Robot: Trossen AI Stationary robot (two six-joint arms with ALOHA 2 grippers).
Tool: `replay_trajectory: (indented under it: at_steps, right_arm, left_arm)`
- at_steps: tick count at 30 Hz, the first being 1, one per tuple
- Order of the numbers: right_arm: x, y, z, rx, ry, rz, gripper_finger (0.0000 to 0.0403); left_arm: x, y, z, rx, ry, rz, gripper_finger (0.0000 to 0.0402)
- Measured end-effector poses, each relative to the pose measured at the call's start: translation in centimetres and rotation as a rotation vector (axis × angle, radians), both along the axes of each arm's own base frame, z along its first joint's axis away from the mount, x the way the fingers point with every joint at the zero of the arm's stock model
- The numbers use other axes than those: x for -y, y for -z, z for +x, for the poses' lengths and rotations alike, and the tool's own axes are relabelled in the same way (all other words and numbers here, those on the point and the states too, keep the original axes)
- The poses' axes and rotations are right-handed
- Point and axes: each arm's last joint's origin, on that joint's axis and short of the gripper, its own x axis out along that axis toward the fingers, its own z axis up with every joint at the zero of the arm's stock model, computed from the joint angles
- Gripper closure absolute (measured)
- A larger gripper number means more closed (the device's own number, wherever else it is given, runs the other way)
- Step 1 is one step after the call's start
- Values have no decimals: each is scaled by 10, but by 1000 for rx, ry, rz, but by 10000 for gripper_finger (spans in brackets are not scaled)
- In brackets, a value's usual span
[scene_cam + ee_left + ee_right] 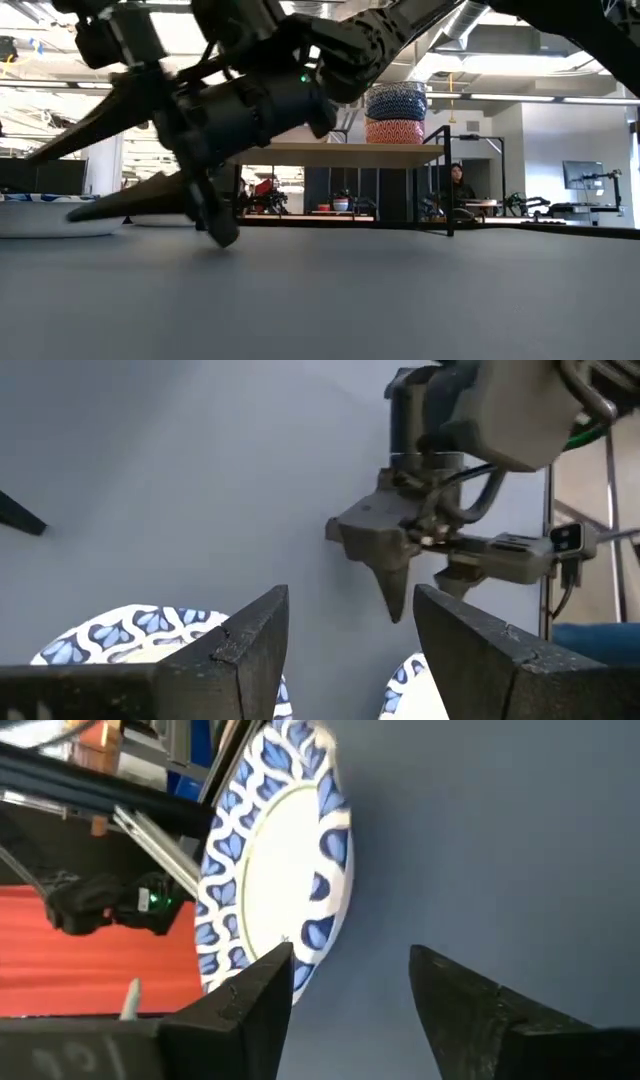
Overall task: Place and stack bowls onto a shelf
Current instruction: Stack the white bowl on top of the other white bowl on the shelf
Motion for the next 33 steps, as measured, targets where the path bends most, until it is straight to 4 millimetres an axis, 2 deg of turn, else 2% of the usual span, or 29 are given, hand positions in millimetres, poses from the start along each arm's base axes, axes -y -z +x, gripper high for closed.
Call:
replay_trajectory:
  at_steps: [6, 13, 17, 29, 33]
  right_arm:
    - [-25, 10, 10, 9, -87, 44, 175]
    - [-33, 9, 15, 36, -121, 52, 176]
    - [-33, 8, 16, 29, -85, 53, 181]
    - [-43, 10, 15, 28, 20, -2, 244]
    - [-44, 12, 13, 4, 48, -21, 292]
  left_arm:
    - [6, 4, 4, -30, -11, 23, 203]
    - [13, 9, 12, -68, 1, 58, 203]
    - [16, 12, 17, -93, 11, 59, 203]
    - [22, 15, 19, -115, -5, 9, 203]
    - [22, 15, 19, -116, -22, -8, 203]
